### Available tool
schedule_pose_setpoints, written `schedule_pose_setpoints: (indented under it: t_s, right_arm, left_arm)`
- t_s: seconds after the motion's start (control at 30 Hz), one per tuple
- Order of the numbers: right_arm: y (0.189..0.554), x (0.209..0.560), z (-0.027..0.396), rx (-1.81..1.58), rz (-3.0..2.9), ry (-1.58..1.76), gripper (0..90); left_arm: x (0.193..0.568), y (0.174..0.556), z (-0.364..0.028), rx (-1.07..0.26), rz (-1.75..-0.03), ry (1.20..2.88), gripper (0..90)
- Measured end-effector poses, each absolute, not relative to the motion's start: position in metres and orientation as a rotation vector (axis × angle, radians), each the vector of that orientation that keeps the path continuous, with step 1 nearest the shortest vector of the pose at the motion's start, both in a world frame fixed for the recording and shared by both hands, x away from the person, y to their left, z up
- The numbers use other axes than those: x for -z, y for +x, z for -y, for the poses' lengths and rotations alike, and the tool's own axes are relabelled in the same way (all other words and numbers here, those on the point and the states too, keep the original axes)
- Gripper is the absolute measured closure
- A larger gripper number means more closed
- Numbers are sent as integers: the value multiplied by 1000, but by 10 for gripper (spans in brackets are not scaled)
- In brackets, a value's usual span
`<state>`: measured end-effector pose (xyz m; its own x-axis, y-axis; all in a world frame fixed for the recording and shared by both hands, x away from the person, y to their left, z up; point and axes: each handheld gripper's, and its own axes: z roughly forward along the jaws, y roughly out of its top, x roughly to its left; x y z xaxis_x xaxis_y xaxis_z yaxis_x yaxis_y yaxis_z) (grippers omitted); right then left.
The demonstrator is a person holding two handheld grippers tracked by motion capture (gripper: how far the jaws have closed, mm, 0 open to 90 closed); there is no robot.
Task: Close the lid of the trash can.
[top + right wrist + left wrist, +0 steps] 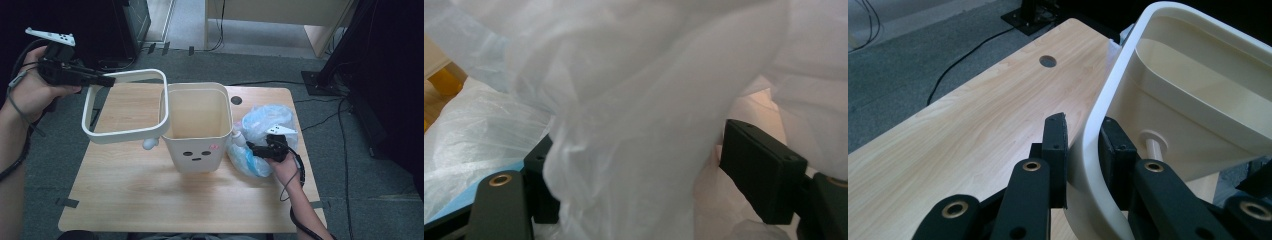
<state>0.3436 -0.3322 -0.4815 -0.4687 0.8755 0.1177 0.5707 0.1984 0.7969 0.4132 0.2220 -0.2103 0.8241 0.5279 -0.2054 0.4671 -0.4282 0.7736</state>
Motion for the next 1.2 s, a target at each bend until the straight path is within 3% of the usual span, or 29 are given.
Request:
schedule_pose_setpoints:
  t_s: [1.2]
  right_arm:
    - [343,481,331,-1155,-2122,1352,260]
  left_arm:
    - [220,435,-131,-22,-614,2106,764]
